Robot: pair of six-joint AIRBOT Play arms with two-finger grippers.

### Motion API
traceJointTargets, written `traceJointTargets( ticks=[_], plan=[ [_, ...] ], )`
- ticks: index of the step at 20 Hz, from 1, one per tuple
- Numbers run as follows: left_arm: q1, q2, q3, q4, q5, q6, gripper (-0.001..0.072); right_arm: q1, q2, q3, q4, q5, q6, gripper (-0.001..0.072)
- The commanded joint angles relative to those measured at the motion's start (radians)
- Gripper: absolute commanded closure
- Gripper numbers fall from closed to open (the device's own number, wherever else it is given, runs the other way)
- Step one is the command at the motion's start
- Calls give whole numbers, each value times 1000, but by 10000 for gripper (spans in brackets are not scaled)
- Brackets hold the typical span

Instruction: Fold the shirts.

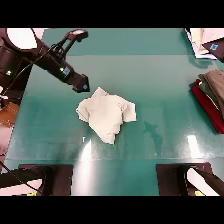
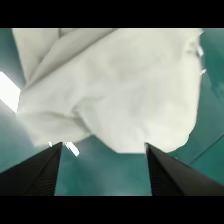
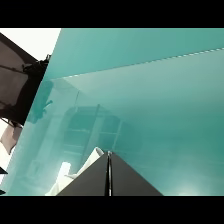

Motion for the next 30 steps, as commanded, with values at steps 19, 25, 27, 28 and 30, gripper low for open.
traceJointTargets(
  ticks=[19, 25, 27, 28, 30],
  plan=[
    [-335, 288, -1008, -443, 846, -200, 94, 0, 1, 0, -3, 10, 0, 692],
    [-335, 288, -1008, -449, 857, -222, 674, 0, 1, 0, -3, 33, 0, 692],
    [-335, 288, -1008, -449, 855, -222, 684, 0, 1, 0, -3, 34, 0, 693],
    [-334, 289, -1007, -445, 854, -222, 685, 0, 1, 0, -3, 35, 0, 692],
    [-311, 309, -986, -401, 799, -223, 686, 0, 1, 0, -3, 37, 0, 692]
  ],
)
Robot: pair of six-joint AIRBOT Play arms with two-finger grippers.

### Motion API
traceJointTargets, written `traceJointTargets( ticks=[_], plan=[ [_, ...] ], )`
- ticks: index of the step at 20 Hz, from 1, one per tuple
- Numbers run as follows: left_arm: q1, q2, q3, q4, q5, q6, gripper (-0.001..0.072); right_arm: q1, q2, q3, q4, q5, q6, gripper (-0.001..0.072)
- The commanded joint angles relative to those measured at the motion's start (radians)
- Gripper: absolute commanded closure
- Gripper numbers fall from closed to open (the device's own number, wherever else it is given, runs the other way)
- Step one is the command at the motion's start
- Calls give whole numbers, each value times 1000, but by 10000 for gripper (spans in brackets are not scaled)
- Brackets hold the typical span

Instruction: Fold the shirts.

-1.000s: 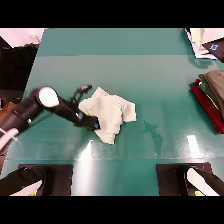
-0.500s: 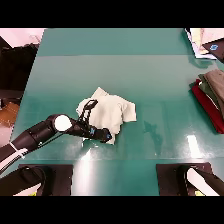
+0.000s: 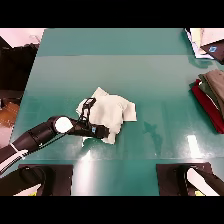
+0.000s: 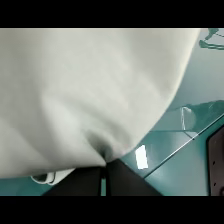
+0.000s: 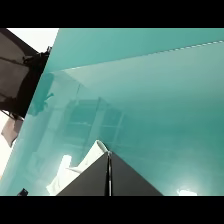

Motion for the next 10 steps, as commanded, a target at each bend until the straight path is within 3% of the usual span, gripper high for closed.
traceJointTargets(
  ticks=[1, 4, 7, 8, 9, 10],
  plan=[
    [45, 37, 48, 95, -107, -1, 686, 0, 1, 0, 0, 8, 0, 692],
    [174, 158, 222, 363, -379, -3, 686, 0, 0, -1, -5, 52, 0, 692],
    [297, 268, 407, 578, -584, 0, 685, 41, -6, -1, -133, 72, 0, 689],
    [325, 284, 452, 620, -623, 4, 685, 76, -23, -1, -164, 90, 0, 584],
    [346, 297, 491, 652, -656, 11, 685, 118, -51, -1, -170, 114, 0, 338],
    [359, 298, 519, 674, -684, 16, 684, 169, -85, -1, -169, 140, 0, 258]
  ],
)
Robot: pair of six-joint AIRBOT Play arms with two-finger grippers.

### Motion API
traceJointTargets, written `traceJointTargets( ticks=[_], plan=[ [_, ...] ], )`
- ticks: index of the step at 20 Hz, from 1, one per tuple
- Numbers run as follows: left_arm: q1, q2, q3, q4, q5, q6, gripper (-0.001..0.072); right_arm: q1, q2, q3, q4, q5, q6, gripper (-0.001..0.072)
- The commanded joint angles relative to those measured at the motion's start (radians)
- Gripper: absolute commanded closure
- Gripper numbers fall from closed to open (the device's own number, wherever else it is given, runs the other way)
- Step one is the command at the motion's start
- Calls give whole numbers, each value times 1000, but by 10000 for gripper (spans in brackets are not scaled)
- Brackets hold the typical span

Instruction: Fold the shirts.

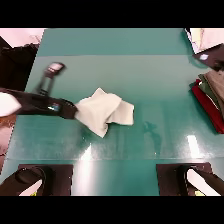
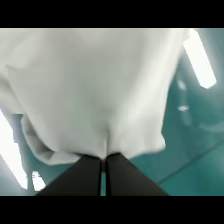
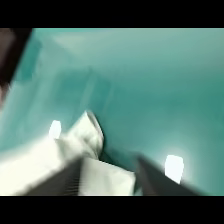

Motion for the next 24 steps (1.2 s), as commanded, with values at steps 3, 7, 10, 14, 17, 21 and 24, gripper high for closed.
traceJointTargets(
  ticks=[3, 7, 10, 14, 17, 21, 24],
  plan=[
    [71, 47, 131, 192, -187, 32, 684, 272, -197, -16, -69, 92, 1, 257],
    [71, 47, 131, 203, -220, 32, 684, 496, -382, -149, -32, -2, -39, 251],
    [71, 48, 131, 217, -232, 32, 685, 608, -499, -234, 42, -27, -90, 93],
    [71, 48, 131, 216, -233, 31, 684, 684, -591, -277, 61, -136, -98, 95],
    [71, 47, 131, 216, -233, 31, 684, 713, -603, -278, 67, -217, -97, 98],
    [71, 48, 131, 216, -231, 31, 684, 724, -603, -278, 69, -298, -97, 337],
    [71, 48, 131, 216, -231, 31, 684, 724, -600, -247, 66, -294, -146, 693]
  ],
)
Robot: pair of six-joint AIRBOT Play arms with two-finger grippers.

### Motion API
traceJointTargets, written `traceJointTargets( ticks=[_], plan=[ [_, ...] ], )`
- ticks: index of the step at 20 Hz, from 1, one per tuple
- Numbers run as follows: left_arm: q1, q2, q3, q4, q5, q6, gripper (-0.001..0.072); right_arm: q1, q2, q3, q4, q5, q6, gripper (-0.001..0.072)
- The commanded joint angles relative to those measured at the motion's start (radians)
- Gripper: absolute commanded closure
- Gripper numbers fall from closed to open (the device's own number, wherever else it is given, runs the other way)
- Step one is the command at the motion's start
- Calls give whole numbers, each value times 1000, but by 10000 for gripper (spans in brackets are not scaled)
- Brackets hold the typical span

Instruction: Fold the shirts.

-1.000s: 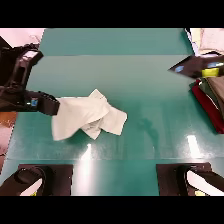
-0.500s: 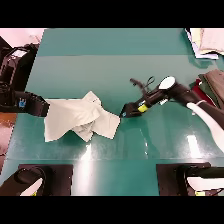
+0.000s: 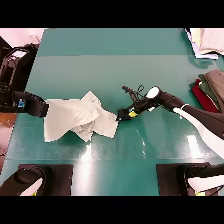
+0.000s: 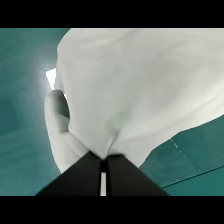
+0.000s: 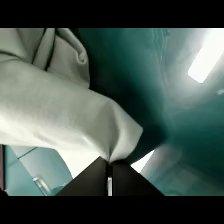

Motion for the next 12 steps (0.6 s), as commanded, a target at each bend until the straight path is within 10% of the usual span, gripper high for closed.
traceJointTargets(
  ticks=[1, 12],
  plan=[
    [1, 1, 2, 2, 7, 0, 684, -1, 13, 45, -8, -17, -40, 693],
    [1, 1, 638, 88, 185, 11, 684, -365, 492, 745, -9, 17, -10, 696]
  ],
)
